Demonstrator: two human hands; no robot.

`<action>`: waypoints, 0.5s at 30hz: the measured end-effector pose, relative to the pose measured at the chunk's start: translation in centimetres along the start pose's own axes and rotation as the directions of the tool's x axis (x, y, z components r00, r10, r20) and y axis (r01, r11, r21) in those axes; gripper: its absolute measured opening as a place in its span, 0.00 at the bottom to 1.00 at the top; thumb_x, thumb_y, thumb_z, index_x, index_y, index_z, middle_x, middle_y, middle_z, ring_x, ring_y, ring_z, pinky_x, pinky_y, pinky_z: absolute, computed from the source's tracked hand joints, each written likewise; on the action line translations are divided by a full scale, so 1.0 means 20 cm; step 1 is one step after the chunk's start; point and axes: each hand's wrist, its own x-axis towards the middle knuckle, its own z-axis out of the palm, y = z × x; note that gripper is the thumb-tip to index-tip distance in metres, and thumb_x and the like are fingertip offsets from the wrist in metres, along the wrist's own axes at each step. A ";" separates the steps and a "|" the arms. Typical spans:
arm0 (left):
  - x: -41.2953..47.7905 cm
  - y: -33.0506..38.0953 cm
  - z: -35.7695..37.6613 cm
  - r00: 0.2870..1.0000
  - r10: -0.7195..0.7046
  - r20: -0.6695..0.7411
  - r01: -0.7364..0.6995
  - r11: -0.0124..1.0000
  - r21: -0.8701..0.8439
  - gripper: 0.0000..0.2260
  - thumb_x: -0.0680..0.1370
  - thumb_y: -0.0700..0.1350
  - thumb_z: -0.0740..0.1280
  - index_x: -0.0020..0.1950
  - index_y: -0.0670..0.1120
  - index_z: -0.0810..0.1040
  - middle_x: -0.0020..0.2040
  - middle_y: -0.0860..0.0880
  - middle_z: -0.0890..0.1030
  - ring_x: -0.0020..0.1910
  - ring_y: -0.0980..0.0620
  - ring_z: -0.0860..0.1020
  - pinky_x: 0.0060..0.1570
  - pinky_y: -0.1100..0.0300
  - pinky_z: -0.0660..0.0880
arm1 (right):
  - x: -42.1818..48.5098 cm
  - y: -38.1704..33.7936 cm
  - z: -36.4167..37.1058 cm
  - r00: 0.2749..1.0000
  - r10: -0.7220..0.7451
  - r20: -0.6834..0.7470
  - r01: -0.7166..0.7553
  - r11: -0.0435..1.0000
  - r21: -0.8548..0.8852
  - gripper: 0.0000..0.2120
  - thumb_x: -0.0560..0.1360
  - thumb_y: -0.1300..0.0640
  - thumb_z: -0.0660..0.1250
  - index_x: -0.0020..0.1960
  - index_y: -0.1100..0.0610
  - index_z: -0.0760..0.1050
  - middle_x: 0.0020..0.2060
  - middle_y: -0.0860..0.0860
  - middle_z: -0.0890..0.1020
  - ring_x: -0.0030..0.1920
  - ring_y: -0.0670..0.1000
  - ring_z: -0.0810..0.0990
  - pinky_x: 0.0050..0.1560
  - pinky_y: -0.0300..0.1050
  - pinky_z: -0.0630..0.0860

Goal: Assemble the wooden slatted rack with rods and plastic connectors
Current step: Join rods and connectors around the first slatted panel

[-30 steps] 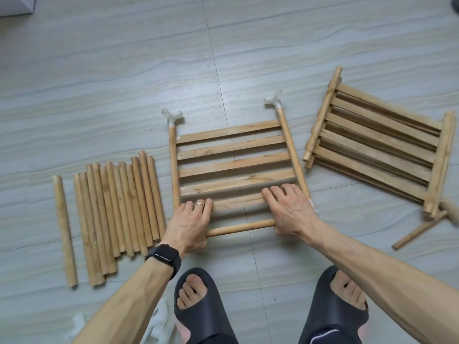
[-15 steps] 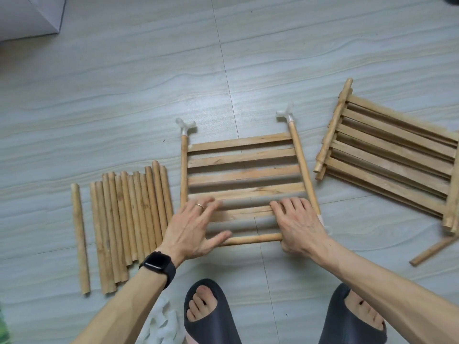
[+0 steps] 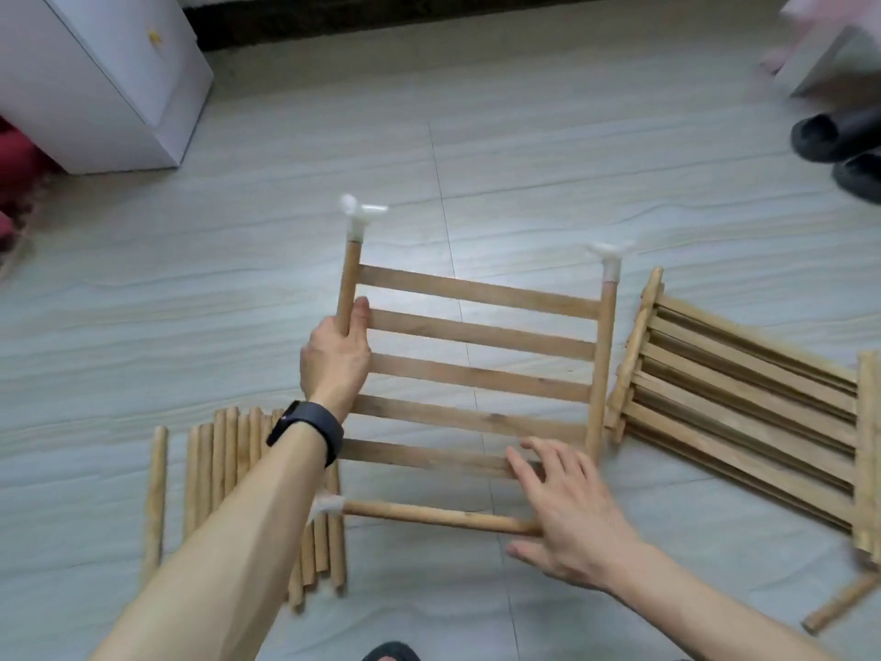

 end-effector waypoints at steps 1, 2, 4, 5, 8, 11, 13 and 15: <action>0.03 0.07 -0.04 0.997 0.071 -0.010 -0.071 0.995 0.071 0.30 0.78 0.73 0.50 0.46 0.49 0.76 0.41 0.47 0.80 0.43 0.43 0.78 0.39 0.52 0.71 | 0.00 -0.01 -0.06 0.998 -0.011 -0.055 0.014 0.999 0.047 0.47 0.62 0.27 0.69 0.72 0.54 0.69 0.65 0.55 0.74 0.64 0.58 0.75 0.64 0.55 0.76; 0.05 0.14 -0.07 0.989 0.145 -0.014 -0.141 0.977 0.160 0.29 0.78 0.74 0.51 0.45 0.50 0.75 0.40 0.48 0.79 0.41 0.43 0.77 0.39 0.51 0.72 | 0.02 0.00 -0.14 0.985 -0.007 -0.170 0.024 0.995 0.099 0.43 0.67 0.29 0.67 0.72 0.55 0.70 0.66 0.55 0.74 0.64 0.58 0.75 0.64 0.54 0.76; 0.07 0.29 -0.12 0.951 0.310 0.019 -0.300 0.901 0.314 0.27 0.78 0.73 0.51 0.44 0.50 0.73 0.38 0.48 0.78 0.38 0.45 0.76 0.37 0.52 0.70 | 0.08 0.03 -0.33 0.893 0.080 -0.444 0.005 0.982 0.187 0.35 0.72 0.37 0.69 0.70 0.59 0.73 0.64 0.56 0.75 0.62 0.58 0.75 0.63 0.54 0.75; 0.07 0.37 -0.14 0.919 0.389 0.063 -0.384 0.846 0.370 0.27 0.78 0.73 0.52 0.44 0.51 0.72 0.38 0.49 0.77 0.37 0.46 0.75 0.36 0.52 0.70 | 0.12 0.07 -0.42 0.851 0.189 -0.490 -0.081 0.969 0.233 0.34 0.74 0.39 0.69 0.71 0.60 0.71 0.65 0.57 0.74 0.64 0.59 0.74 0.65 0.55 0.73; 0.04 0.56 -0.15 0.801 0.549 0.240 -0.590 0.652 0.477 0.25 0.77 0.73 0.54 0.43 0.52 0.70 0.36 0.52 0.75 0.34 0.48 0.73 0.33 0.54 0.65 | 0.22 0.20 -0.63 0.850 0.518 -0.101 -0.427 0.787 0.445 0.39 0.78 0.34 0.63 0.80 0.55 0.57 0.77 0.56 0.63 0.75 0.57 0.63 0.73 0.54 0.63; -0.04 0.71 -0.07 0.639 0.655 0.404 -0.748 0.405 0.526 0.25 0.76 0.73 0.55 0.43 0.52 0.71 0.36 0.53 0.75 0.33 0.51 0.71 0.31 0.55 0.62 | 0.24 0.18 -0.62 0.850 0.385 0.359 -0.494 0.345 0.798 0.27 0.81 0.38 0.59 0.74 0.52 0.68 0.69 0.52 0.76 0.64 0.51 0.79 0.59 0.45 0.78; -0.08 0.75 0.00 0.548 0.692 0.471 -0.816 0.316 0.485 0.23 0.76 0.72 0.58 0.45 0.52 0.73 0.37 0.55 0.74 0.37 0.50 0.71 0.33 0.55 0.63 | 0.21 0.12 -0.53 0.830 0.374 0.413 -0.475 0.087 0.876 0.18 0.83 0.42 0.57 0.64 0.52 0.76 0.59 0.51 0.83 0.51 0.50 0.86 0.50 0.51 0.84; -0.10 0.75 0.07 0.491 0.704 0.513 -0.858 0.291 0.422 0.22 0.77 0.71 0.60 0.49 0.52 0.75 0.40 0.55 0.73 0.41 0.49 0.73 0.37 0.55 0.65 | 0.18 0.08 -0.41 0.808 0.436 0.396 -0.449 0.021 0.893 0.15 0.84 0.44 0.57 0.58 0.51 0.77 0.54 0.48 0.84 0.49 0.50 0.86 0.49 0.54 0.85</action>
